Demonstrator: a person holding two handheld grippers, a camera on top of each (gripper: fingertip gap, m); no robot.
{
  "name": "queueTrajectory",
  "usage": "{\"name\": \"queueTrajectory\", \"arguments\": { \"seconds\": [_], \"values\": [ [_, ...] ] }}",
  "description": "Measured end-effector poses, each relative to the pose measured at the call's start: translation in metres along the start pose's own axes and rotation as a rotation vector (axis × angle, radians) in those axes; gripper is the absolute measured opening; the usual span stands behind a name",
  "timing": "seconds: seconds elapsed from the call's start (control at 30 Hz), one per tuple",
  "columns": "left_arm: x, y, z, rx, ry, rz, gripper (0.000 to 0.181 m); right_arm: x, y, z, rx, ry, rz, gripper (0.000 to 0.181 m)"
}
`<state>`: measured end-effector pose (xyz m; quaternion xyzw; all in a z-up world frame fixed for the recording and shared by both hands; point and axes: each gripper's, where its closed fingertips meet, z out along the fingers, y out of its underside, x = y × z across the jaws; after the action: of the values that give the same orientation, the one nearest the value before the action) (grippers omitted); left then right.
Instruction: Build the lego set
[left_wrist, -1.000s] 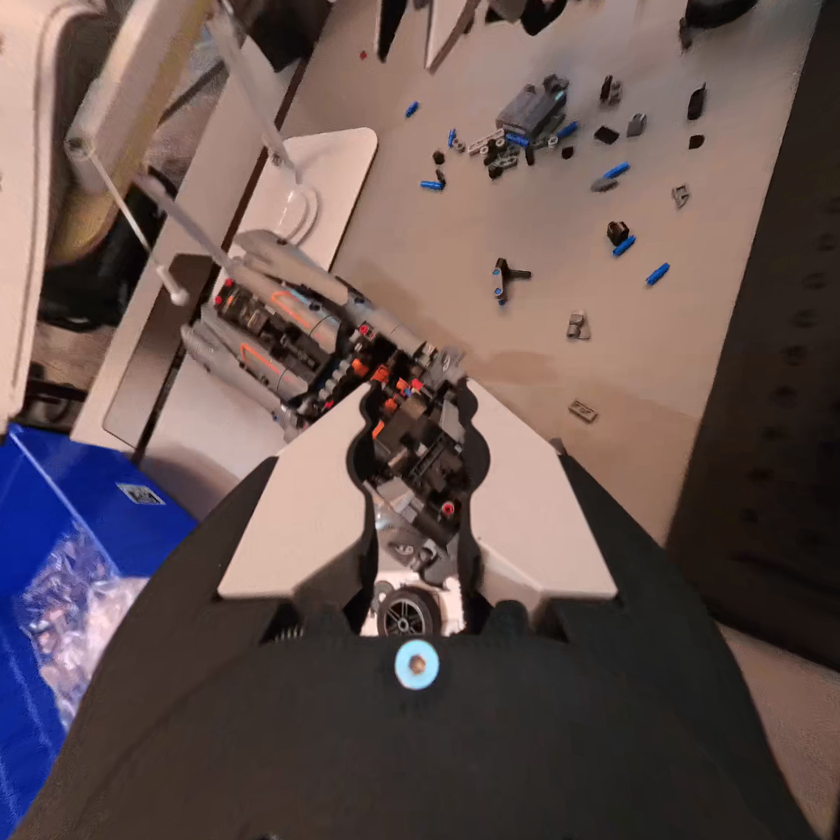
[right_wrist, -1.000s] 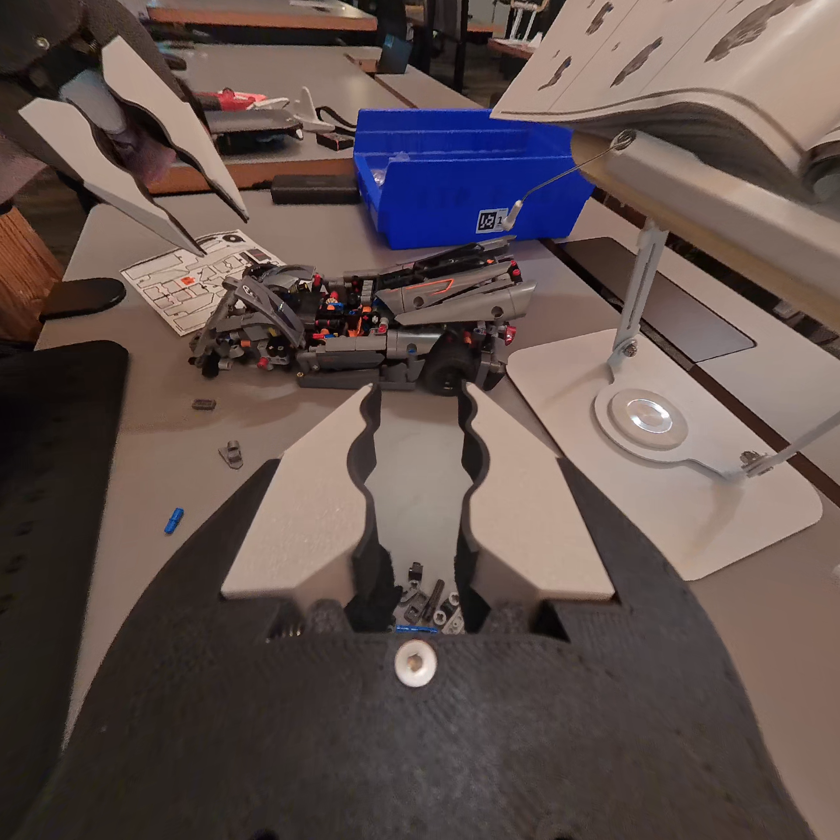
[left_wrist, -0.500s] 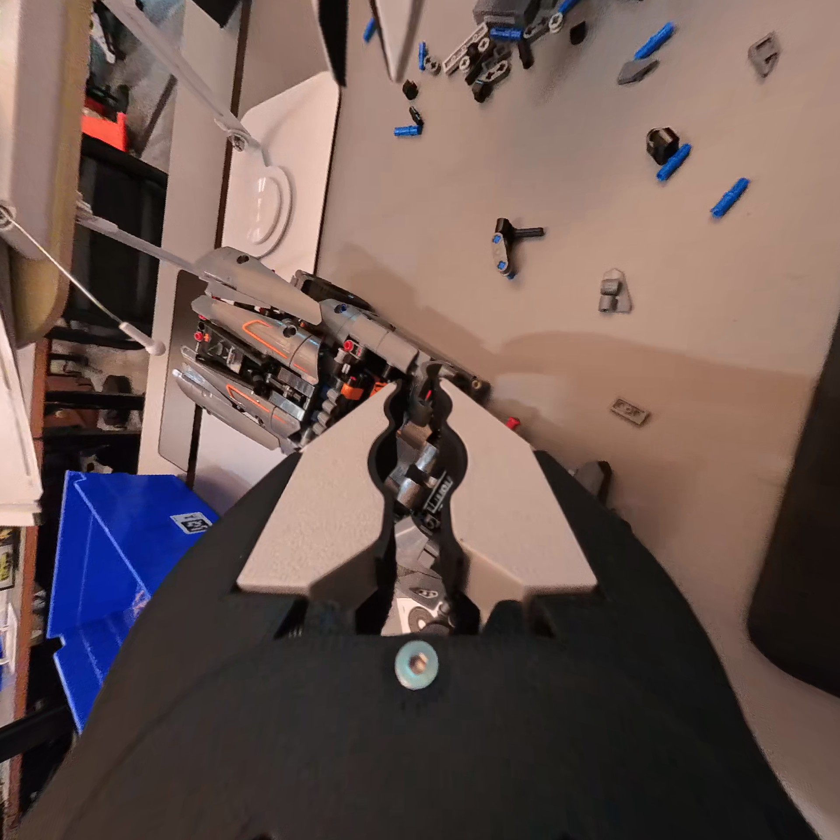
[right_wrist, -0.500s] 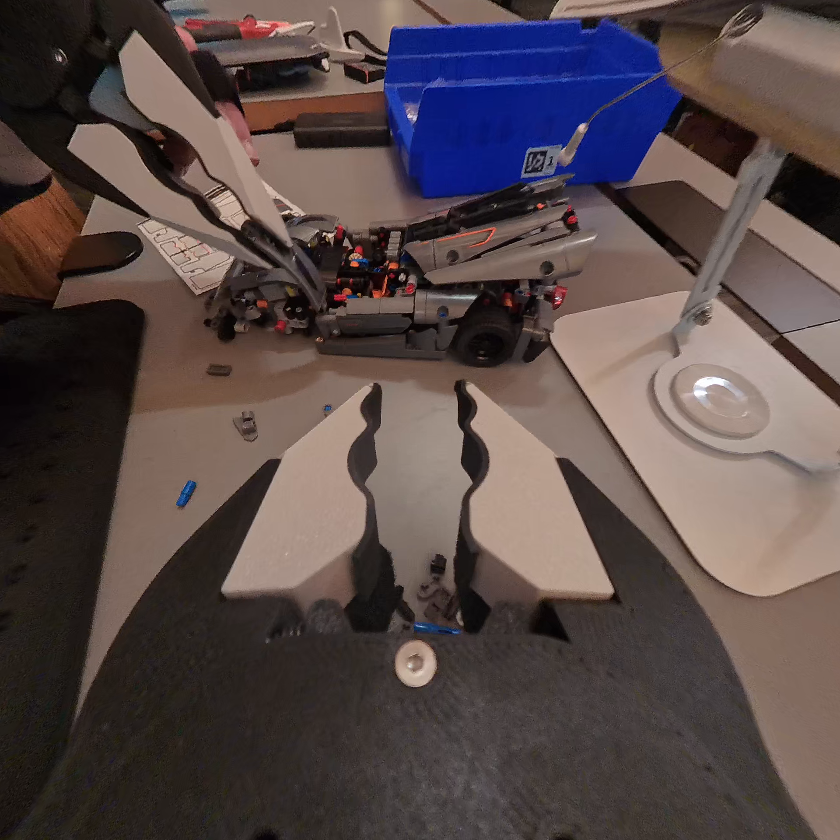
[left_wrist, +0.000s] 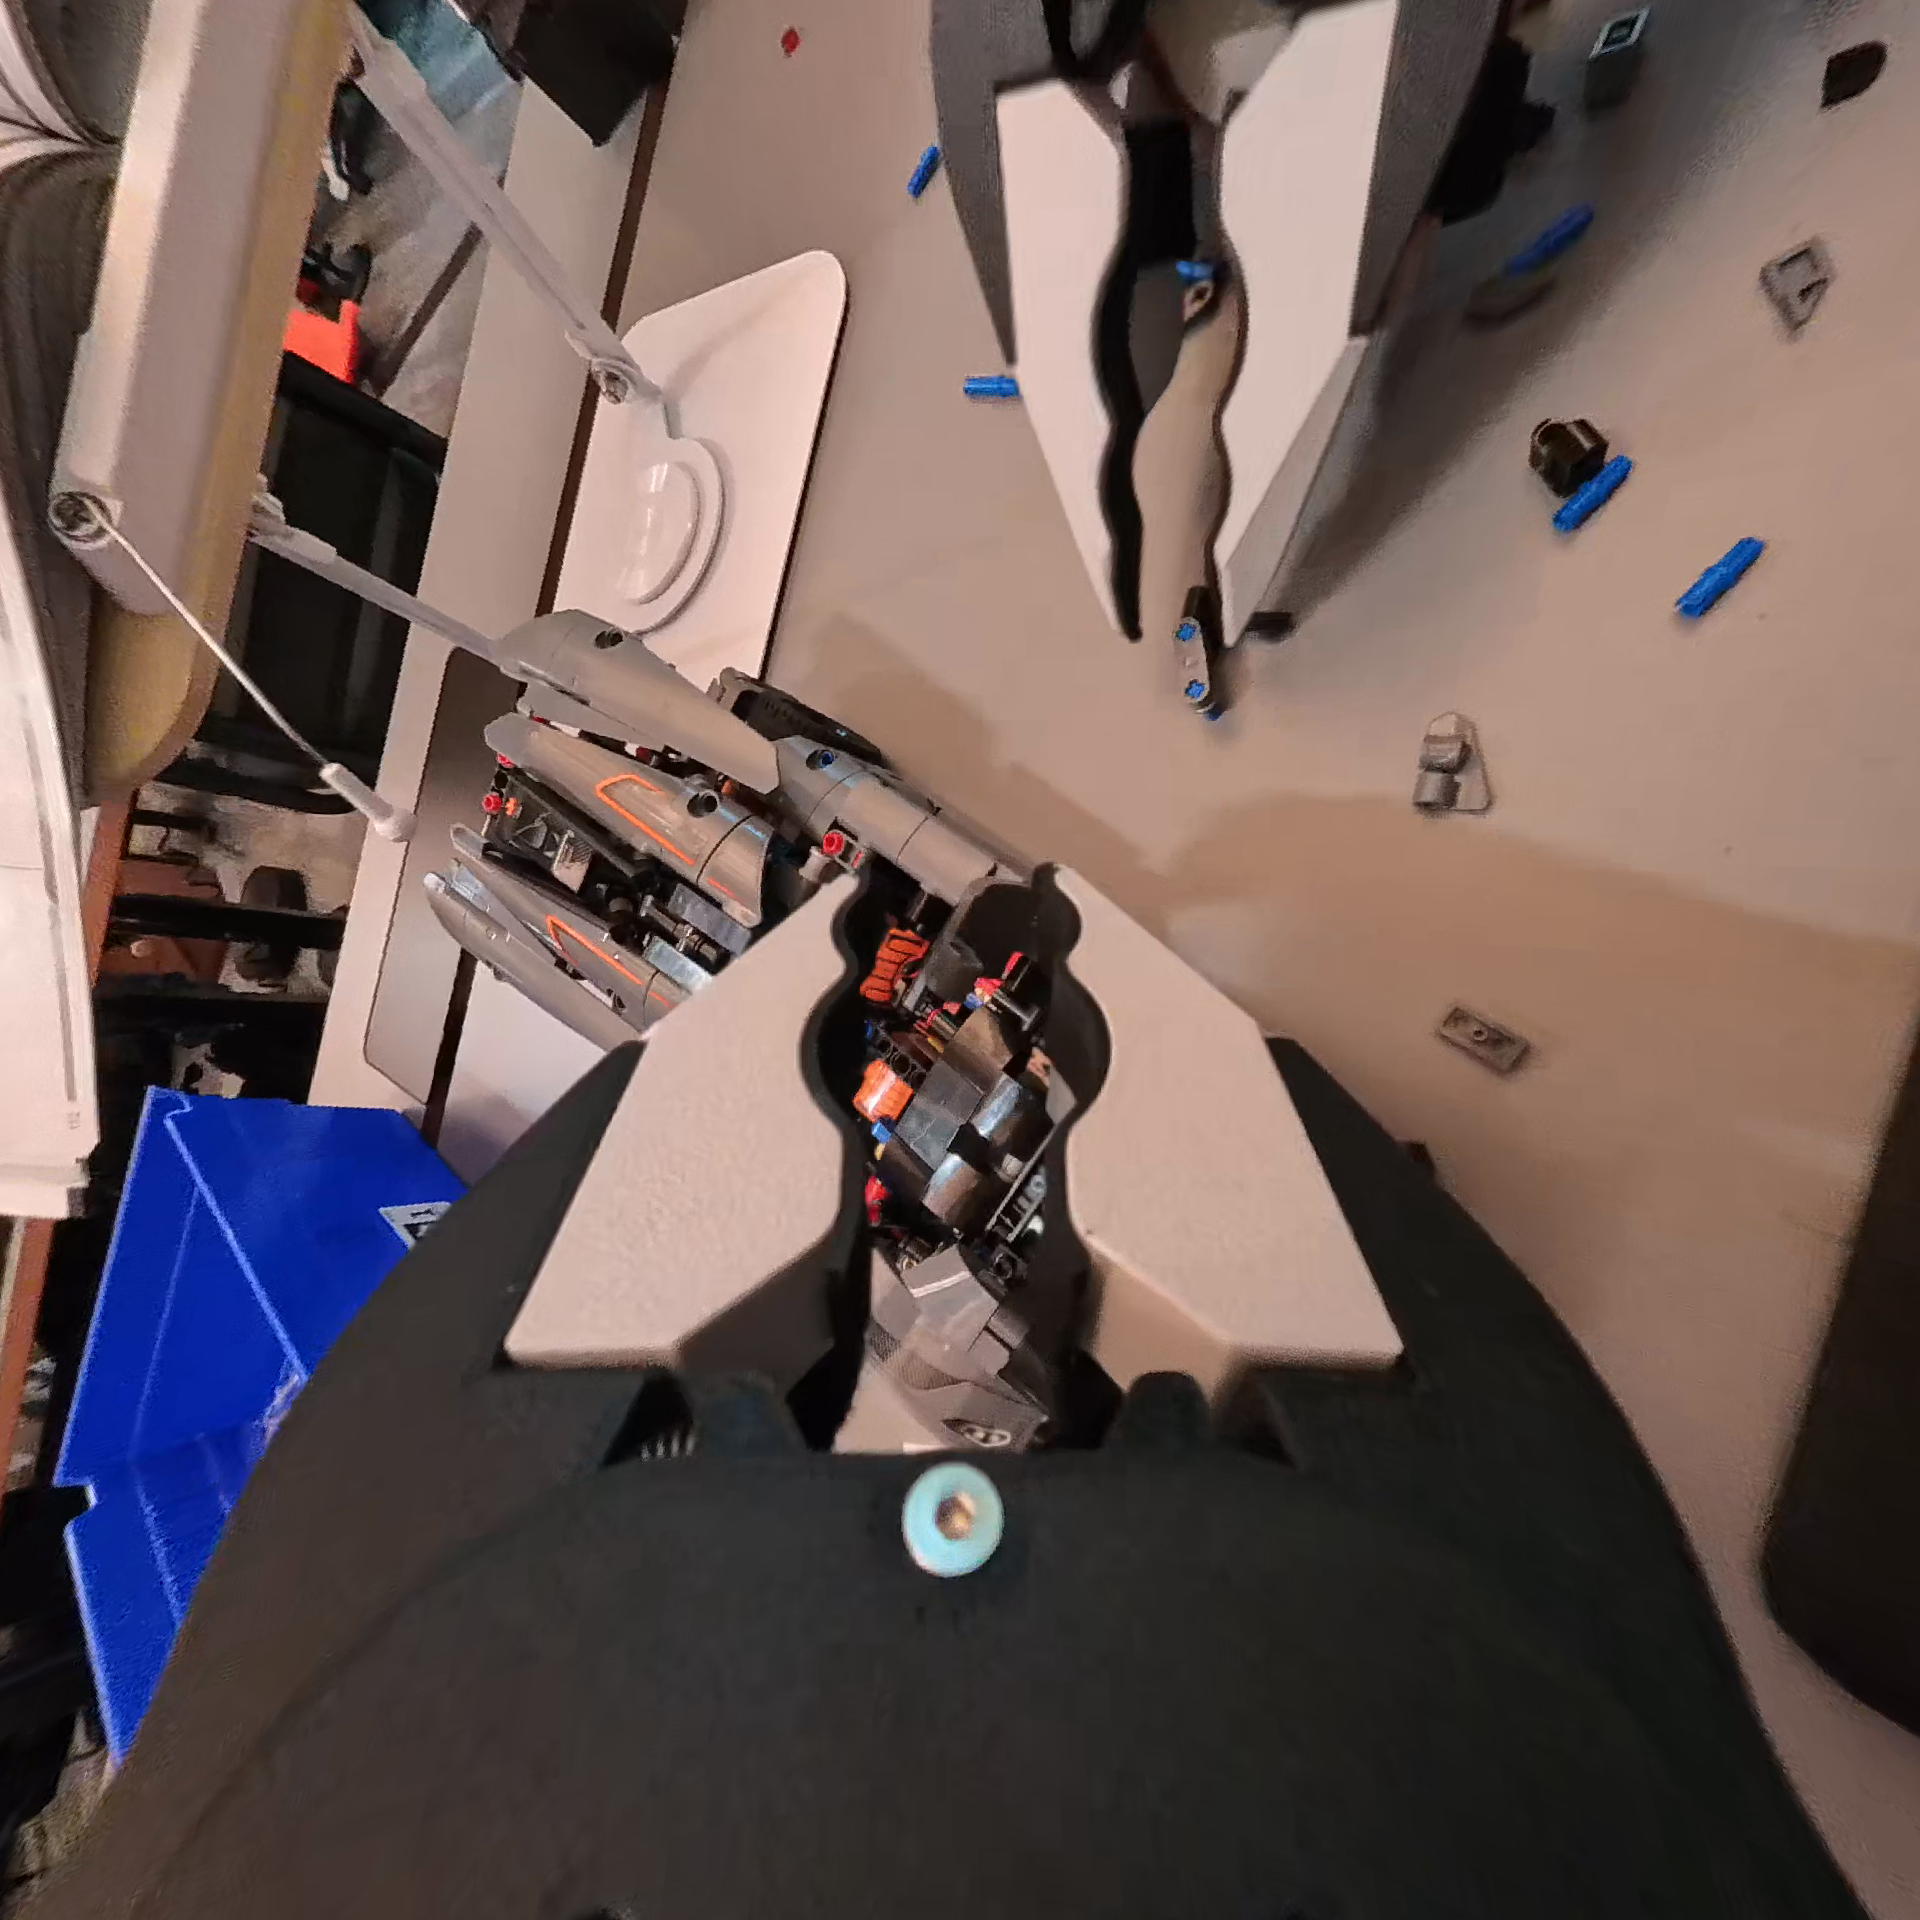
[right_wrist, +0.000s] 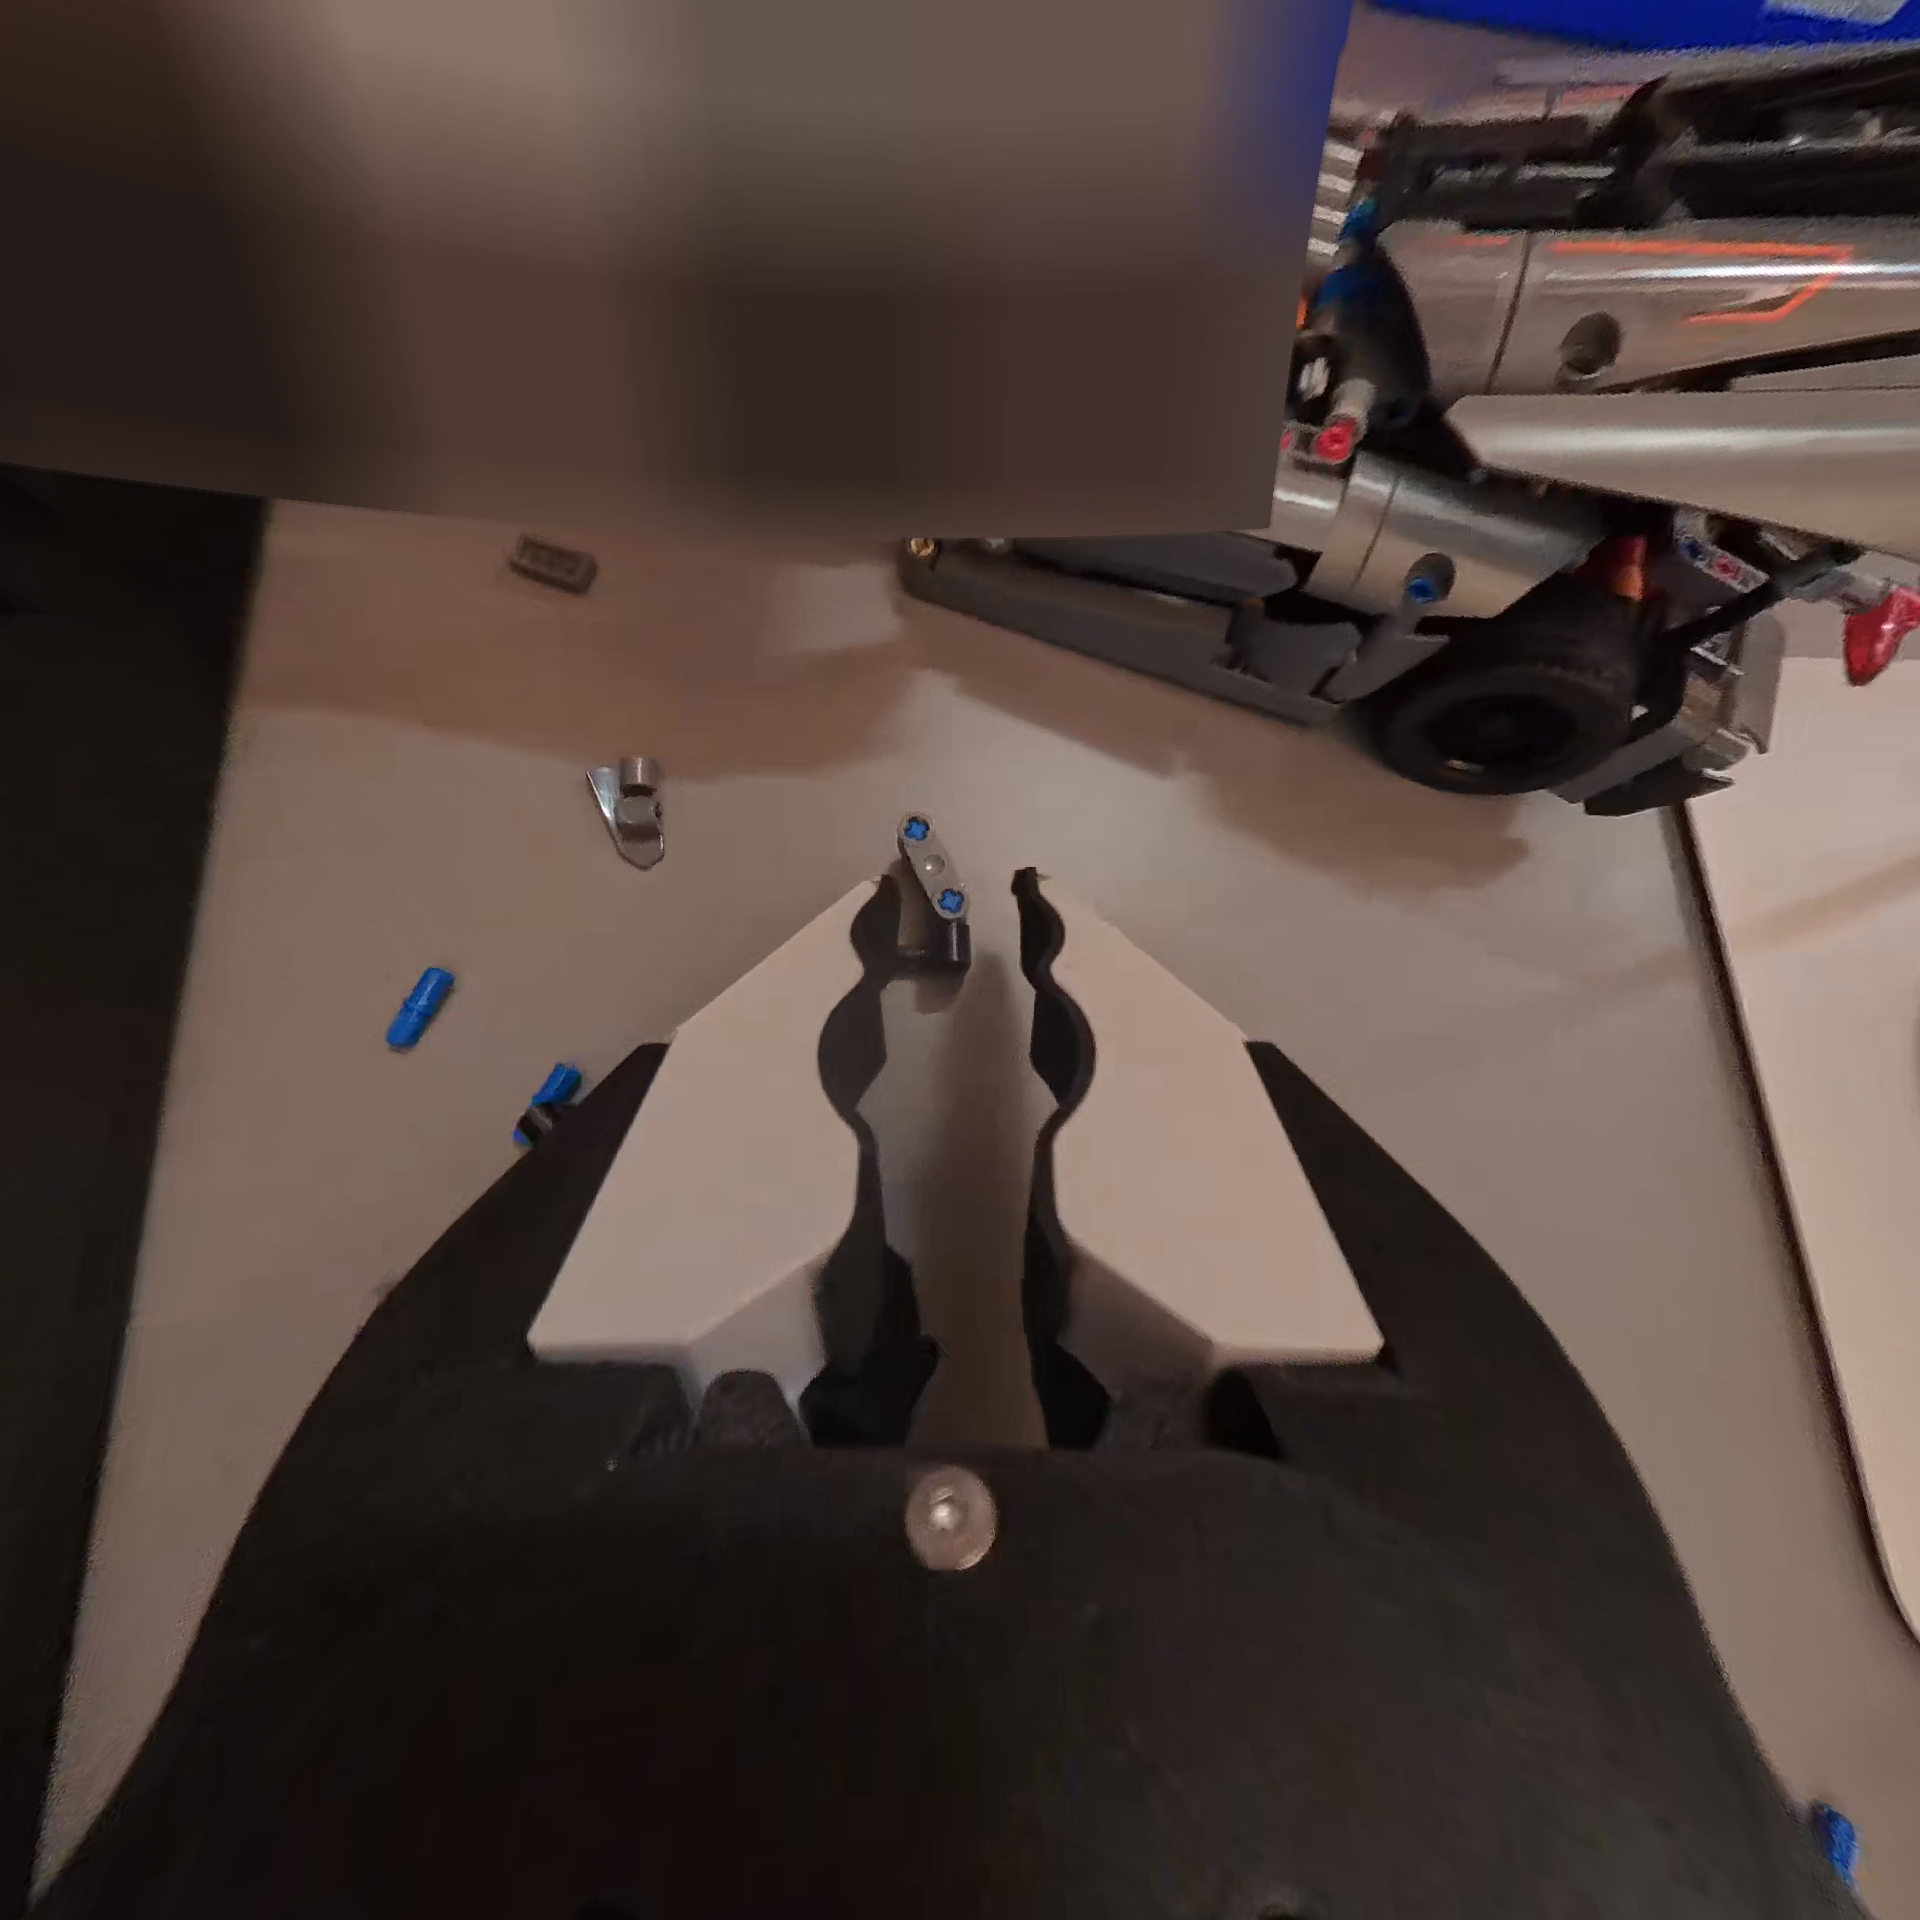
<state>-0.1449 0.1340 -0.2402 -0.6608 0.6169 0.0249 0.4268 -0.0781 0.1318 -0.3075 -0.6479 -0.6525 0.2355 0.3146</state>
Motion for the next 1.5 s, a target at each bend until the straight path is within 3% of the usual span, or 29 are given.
{"name": "queueTrajectory", "arguments": {
  "seconds": [0.1, 0.4, 0.73, 1.07, 1.27, 1.5],
  "values": [
    [0.003, 0.006, 0.000, -0.027, 0.015, -0.002, 0.031, -0.002, 0.004, 0.005, -0.032, 0.006, -0.035, 0.007],
    [0.005, 0.008, -0.003, 0.008, 0.033, -0.036, 0.027, 0.001, -0.006, -0.009, 0.033, 0.013, -0.012, 0.005],
    [0.002, 0.017, 0.002, -0.063, -0.011, -0.012, 0.020, 0.015, -0.037, -0.051, 0.301, 0.007, 0.127, 0.004],
    [-0.016, -0.044, -0.023, 0.126, -0.080, -0.072, 0.030, 0.018, -0.064, -0.089, 0.564, -0.081, 0.212, 0.004],
    [-0.004, -0.074, -0.010, 0.164, -0.041, -0.044, 0.028, 0.004, -0.073, -0.091, 0.563, -0.039, 0.059, 0.004],
    [0.006, -0.085, 0.000, 0.195, -0.013, -0.008, 0.012, -0.006, -0.074, -0.086, 0.510, -0.001, -0.052, 0.005]
  ]
}}
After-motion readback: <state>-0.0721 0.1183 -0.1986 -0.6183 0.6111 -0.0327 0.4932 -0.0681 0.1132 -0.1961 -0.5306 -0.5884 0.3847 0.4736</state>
